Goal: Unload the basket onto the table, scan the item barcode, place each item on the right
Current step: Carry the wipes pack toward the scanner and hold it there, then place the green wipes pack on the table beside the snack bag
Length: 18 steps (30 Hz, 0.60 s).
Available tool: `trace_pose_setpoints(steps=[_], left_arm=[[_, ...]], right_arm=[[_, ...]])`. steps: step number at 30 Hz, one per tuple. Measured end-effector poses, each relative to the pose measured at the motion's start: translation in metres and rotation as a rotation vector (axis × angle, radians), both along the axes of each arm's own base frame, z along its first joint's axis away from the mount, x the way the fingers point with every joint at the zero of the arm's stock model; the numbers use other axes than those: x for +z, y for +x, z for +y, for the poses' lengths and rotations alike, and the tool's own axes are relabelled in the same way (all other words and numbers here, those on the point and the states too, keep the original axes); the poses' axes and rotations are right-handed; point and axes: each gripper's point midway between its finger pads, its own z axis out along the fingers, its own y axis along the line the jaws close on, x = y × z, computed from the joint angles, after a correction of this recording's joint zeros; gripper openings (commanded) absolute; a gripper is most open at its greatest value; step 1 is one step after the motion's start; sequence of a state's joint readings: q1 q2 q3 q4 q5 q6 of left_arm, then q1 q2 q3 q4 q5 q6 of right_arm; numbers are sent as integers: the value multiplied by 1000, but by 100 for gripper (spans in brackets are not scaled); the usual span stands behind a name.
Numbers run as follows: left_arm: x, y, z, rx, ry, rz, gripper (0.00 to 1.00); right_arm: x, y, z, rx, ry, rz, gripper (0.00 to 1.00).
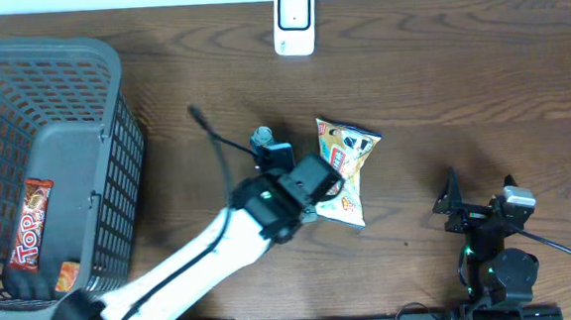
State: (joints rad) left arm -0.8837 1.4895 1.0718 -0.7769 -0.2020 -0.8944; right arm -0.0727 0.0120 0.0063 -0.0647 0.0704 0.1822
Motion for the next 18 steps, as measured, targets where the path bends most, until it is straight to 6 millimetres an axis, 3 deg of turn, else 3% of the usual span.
trace_pose_setpoints(steps=[9, 14, 18], left_arm=[[-54, -11, -10, 11, 133, 66, 8], [-62, -12, -9, 20, 160, 75, 43], [-56, -11, -7, 27, 158, 59, 55]], right_arm=[[0, 0, 0, 0, 0, 0, 99], [0, 0, 0, 0, 0, 0, 99], [0, 0, 0, 0, 0, 0, 99]])
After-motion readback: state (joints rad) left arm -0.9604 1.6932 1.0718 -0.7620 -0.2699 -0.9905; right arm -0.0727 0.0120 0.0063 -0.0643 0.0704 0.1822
